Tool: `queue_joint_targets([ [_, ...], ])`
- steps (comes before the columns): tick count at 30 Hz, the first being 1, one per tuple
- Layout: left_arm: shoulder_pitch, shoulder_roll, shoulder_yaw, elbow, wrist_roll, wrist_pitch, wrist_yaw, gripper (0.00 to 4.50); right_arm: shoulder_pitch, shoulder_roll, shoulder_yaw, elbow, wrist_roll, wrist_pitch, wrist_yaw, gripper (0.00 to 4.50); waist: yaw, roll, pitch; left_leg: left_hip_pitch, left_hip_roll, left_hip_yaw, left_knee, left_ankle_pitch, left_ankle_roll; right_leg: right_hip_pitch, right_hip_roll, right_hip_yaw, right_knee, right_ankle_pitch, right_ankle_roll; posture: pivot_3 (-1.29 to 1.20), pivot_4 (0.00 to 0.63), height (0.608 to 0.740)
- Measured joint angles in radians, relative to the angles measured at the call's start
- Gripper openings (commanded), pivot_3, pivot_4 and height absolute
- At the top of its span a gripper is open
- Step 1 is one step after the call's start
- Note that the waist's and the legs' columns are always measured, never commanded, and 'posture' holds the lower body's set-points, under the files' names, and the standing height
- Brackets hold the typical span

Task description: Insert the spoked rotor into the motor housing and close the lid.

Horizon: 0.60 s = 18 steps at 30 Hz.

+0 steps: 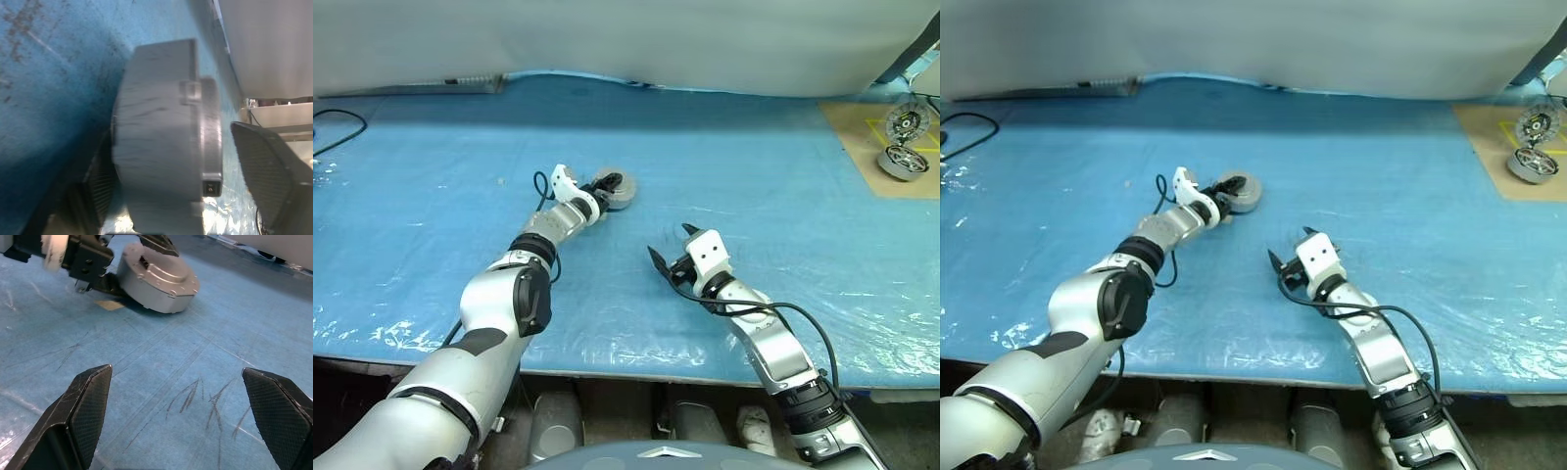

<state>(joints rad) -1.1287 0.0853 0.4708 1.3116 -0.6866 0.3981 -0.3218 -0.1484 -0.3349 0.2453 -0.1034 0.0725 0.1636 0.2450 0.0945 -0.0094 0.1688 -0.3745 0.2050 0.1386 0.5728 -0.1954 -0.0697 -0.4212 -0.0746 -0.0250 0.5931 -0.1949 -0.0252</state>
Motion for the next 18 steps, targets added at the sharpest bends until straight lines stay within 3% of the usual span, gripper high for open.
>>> queue_joint_targets([
  [7, 0.144, 0.094, -0.080, -0.205, 0.066, 0.181, -0.158, 4.43, 0.004, 0.042, -0.037, -0.001, 0.011, 0.019, 0.038, 4.50, -0.014, 0.001, -0.001, 0.007, 0.001, 0.004, -0.001, 0.000, 0.000, 0.003, 0.000, 0.001, 0.003, -0.002, -0.005, 0.00, 0.150, 0.740],
  [9, 0.252, 0.128, -0.146, -0.375, 0.093, 0.231, -0.210, 4.43, 0.011, 0.058, -0.052, -0.005, 0.026, 0.025, 0.048, 4.50, -0.022, 0.000, -0.001, 0.009, 0.002, 0.006, -0.002, 0.000, 0.000, 0.004, 0.000, 0.001, 0.006, -0.004, -0.008, 0.00, 0.150, 0.740],
  [12, 0.529, 0.207, -0.314, -0.799, 0.165, 0.245, -0.280, 4.43, 0.032, 0.078, -0.084, -0.022, 0.075, 0.045, 0.077, 4.50, -0.033, 0.002, -0.002, 0.014, 0.005, 0.008, -0.004, 0.000, 0.001, 0.004, 0.000, 0.002, 0.012, -0.009, -0.012, 0.00, 0.150, 0.740],
  [14, 0.677, 0.238, -0.352, -1.002, 0.187, 0.224, -0.290, 4.43, 0.049, 0.091, -0.104, -0.044, 0.102, 0.057, 0.089, 4.50, -0.035, 0.003, -0.003, 0.016, 0.006, 0.009, -0.006, -0.001, 0.001, 0.004, 0.001, 0.002, 0.013, -0.011, -0.013, 0.00, 0.150, 0.740],
  [18, 0.864, 0.230, -0.395, -1.203, 0.267, 0.080, -0.273, 4.43, 0.061, 0.095, -0.118, -0.076, 0.116, 0.066, 0.102, 4.50, -0.029, 0.004, -0.003, 0.015, 0.006, 0.010, -0.007, -0.002, 0.004, 0.004, 0.001, 0.001, 0.013, -0.015, -0.006, 0.00, 0.150, 0.740],
])
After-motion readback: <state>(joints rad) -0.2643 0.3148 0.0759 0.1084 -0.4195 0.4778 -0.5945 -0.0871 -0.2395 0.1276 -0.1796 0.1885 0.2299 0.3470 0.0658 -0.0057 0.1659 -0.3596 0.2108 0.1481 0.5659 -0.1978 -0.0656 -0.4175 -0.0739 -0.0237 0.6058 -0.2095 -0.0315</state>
